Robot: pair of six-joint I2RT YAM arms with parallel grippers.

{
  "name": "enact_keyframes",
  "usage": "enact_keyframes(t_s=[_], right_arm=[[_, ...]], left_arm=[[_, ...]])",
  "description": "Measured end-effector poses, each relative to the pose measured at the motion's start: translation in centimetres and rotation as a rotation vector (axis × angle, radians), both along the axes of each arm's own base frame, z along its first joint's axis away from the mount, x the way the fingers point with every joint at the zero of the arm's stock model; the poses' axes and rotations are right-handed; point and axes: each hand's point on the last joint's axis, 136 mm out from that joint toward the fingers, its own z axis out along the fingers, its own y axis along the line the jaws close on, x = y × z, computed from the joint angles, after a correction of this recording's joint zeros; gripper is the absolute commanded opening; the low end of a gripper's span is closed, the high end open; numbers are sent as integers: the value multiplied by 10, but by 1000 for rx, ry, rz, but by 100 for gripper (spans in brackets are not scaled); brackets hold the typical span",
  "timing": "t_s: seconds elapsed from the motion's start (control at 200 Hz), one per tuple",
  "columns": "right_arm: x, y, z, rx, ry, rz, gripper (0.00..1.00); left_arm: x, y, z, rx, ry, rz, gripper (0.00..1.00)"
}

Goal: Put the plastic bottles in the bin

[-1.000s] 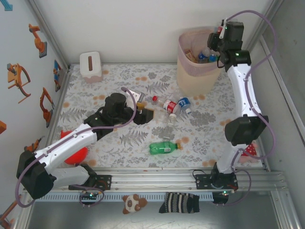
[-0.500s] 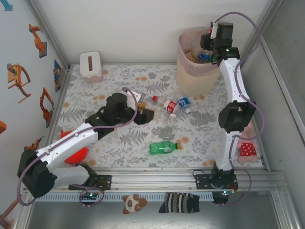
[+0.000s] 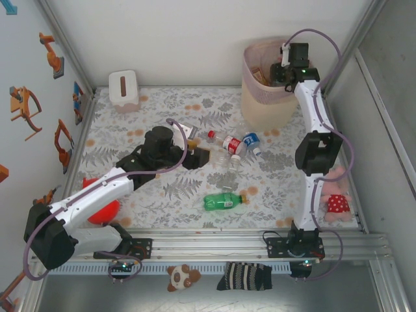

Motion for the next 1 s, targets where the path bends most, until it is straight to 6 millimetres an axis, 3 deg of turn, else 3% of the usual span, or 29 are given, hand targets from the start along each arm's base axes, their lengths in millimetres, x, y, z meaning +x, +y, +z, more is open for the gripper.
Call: enact_keyframes(t_s=[0.115,0.295,0.626,0.831,1.001], right_arm=[[-3,2,-15,-1,50,10,51],[-5,2,-18,-5,76,13,51],[-16,5,-20,40,124,4,70],[-29,4,-2,68,128,-20,73],[-45,3,40,93,70,-31,73]], left_arm=[[0,0,0,0,0,0,71],[0,0,0,0,0,0,71],[0,0,0,0,1,0,71],[-2,2,0,5,3,-1,71],[-8,8,3,20,-6,-9,71]])
